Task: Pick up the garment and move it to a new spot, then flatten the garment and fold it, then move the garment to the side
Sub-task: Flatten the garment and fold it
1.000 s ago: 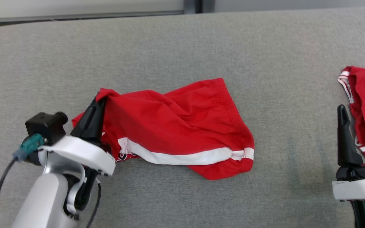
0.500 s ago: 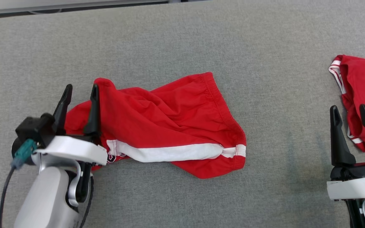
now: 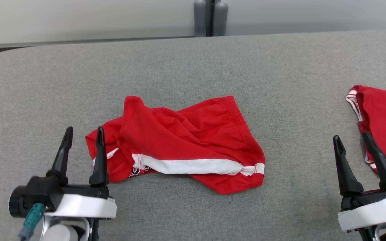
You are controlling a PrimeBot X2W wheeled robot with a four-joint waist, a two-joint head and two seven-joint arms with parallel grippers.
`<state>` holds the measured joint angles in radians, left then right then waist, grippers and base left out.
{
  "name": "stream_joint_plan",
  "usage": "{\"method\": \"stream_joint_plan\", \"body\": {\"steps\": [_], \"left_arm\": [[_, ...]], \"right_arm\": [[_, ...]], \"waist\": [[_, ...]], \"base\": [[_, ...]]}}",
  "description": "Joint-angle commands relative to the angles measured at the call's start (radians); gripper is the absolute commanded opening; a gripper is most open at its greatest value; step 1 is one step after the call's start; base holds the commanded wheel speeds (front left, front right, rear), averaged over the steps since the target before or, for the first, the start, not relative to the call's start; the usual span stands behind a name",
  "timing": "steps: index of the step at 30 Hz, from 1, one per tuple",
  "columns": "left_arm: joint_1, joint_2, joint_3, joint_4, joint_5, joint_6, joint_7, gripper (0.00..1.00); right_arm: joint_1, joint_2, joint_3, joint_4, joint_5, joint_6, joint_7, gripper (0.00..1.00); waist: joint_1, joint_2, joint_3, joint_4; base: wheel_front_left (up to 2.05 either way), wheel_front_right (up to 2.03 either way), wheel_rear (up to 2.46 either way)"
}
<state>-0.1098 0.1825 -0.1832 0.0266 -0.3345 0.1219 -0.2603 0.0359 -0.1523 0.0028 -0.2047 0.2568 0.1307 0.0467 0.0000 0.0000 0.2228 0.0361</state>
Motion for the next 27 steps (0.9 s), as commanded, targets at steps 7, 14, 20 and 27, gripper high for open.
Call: {"method": "stream_joint_plan", "body": {"steps": [7, 14, 20, 27], "left_arm": [[0.062, 0.013, -0.015, -0.029, 0.016, 0.014, 0.006, 1.0], [0.062, 0.014, -0.024, -0.031, 0.014, 0.021, 0.016, 1.0], [0.041, 0.014, -0.033, -0.038, 0.016, 0.022, 0.022, 1.0], [0.003, -0.001, -0.057, -0.041, 0.02, 0.016, 0.022, 1.0]], "right_arm": [[0.021, -0.011, 0.021, -0.006, -0.008, 0.0, 0.02, 1.0], [0.024, -0.012, 0.016, -0.012, -0.002, 0.0, 0.021, 1.0], [0.014, -0.008, 0.027, 0.008, 0.006, 0.0, 0.038, 1.0], [-0.004, 0.003, 0.169, 0.136, 0.054, 0.0, 0.071, 1.0]], "waist": [[0.0, 0.0, -0.041, 0.012], [0.0, 0.0, -0.043, 0.013], [0.0, 0.0, -0.029, 0.022], [0.0, 0.0, 0.014, 0.061]], "base": [[0.0, 0.0, 0.0], [0.0, 0.0, 0.0], [0.0, 0.0, 0.0], [0.0, 0.0, 0.0]]}}
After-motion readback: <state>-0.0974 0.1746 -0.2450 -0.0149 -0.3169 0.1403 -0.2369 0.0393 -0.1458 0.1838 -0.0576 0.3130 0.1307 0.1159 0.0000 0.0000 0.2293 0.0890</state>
